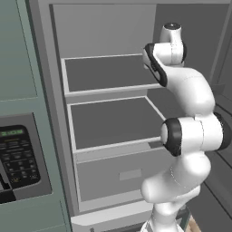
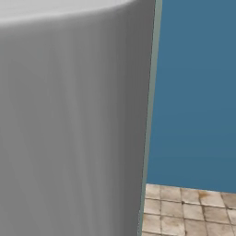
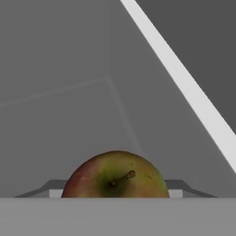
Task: Open the fridge, remove the apple, lemon, and steak, and place them on any counter.
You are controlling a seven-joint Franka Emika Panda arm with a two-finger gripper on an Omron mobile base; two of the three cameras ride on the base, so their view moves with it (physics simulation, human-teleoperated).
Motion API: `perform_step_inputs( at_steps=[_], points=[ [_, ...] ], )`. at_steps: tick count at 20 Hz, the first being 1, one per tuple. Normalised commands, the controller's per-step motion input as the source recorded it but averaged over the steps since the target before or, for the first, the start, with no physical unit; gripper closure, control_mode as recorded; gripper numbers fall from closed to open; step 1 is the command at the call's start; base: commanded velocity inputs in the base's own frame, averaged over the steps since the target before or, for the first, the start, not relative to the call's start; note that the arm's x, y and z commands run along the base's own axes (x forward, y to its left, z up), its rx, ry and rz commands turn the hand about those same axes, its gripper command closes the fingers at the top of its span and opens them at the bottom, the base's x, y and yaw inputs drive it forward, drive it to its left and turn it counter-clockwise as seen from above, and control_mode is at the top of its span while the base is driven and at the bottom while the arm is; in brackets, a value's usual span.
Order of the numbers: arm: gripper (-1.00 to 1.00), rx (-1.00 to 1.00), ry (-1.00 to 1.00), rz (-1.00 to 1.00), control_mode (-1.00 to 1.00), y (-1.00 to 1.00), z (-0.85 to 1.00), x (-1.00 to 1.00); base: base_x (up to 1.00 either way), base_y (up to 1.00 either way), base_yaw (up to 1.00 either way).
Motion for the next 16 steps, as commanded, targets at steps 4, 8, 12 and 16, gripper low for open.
perform_step_inputs(
  at_steps=[4, 8, 12, 16],
  points=[
    [1.00, 0.04, -0.06, 0.02, -1.00, 0.14, 0.00, -1.00, 0.00, 0.00, 0.00],
    [1.00, 0.03, 0.00, 0.00, -1.00, 0.21, 0.21, -1.00, 0.00, 0.00, 0.00],
    [1.00, 0.00, 0.00, 0.00, -1.00, 0.36, 0.28, -1.00, 0.00, 0.00, 0.00],
    [1.00, 0.01, 0.00, -0.02, -1.00, 0.36, 0.32, -0.97, 0.00, 0.00, 0.00]
  ],
)
